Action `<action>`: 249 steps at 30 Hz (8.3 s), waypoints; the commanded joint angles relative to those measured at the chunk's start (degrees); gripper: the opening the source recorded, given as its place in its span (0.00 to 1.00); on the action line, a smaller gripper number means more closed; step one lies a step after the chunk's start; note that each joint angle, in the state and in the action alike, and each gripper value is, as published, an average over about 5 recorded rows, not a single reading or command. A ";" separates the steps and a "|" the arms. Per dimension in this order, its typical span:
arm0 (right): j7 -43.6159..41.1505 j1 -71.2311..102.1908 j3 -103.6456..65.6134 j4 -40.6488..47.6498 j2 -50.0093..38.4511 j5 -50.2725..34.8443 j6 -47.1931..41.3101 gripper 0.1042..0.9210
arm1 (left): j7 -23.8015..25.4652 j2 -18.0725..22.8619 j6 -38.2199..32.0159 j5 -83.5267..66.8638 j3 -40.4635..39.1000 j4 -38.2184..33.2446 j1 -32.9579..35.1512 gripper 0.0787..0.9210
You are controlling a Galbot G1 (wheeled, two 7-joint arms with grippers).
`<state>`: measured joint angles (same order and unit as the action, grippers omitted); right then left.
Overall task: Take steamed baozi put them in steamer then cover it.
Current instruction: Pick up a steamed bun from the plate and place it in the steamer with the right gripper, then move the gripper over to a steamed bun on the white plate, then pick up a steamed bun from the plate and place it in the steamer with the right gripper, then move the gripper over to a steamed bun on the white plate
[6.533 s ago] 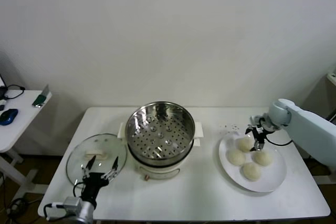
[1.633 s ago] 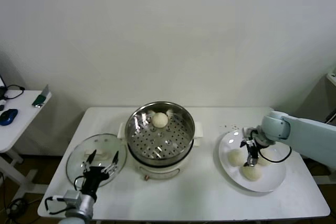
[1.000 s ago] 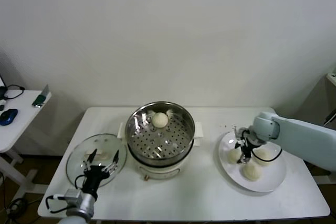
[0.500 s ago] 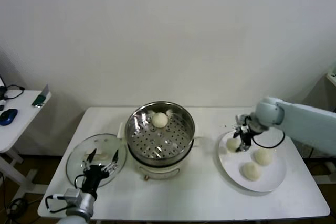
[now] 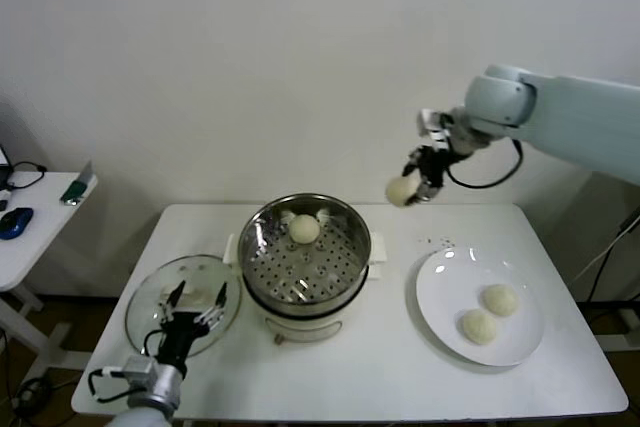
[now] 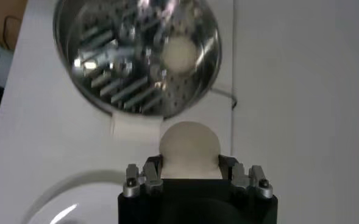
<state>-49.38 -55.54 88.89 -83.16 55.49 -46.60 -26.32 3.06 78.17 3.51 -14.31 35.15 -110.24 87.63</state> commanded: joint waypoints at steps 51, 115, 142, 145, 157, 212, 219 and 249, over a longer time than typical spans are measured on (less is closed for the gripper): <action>3.99 14.37 -4.09 8.32 20.77 8.02 -1.43 0.86 | -0.10 -0.03 -0.29 -0.57 1.45 -0.58 0.19 0.88; 1.76 48.21 -17.45 -1.26 -27.43 36.63 1.38 0.88 | -0.06 -0.04 0.79 0.94 1.08 -0.54 -0.52 0.88; -9.86 -8.28 10.06 1.51 -8.08 27.55 37.08 0.71 | 0.06 0.12 0.82 1.94 0.86 -1.44 -0.27 0.88; -11.17 -12.93 9.54 0.06 -3.30 27.71 44.27 0.71 | 0.08 0.14 0.89 2.19 0.79 -1.54 -0.26 0.88; -8.29 -8.72 1.94 -12.09 9.97 35.31 51.56 0.71 | 0.01 -0.05 0.80 1.96 1.31 -1.70 0.12 0.88; -5.20 8.10 2.14 2.11 18.49 33.45 37.59 0.88 | -0.09 -0.28 0.03 0.52 2.84 -2.40 1.28 0.88; -10.60 -4.05 10.05 5.41 4.21 17.05 35.66 0.88 | -0.08 -0.29 0.15 0.51 3.04 -2.52 1.20 0.88; -4.15 38.98 -10.06 12.17 -28.15 36.24 16.60 0.88 | 0.08 -0.18 0.33 0.94 2.87 -0.79 0.33 0.88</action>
<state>-54.42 -33.45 90.62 -74.23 32.10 -15.49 -6.45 3.14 77.96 3.85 -13.38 38.01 -111.04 88.01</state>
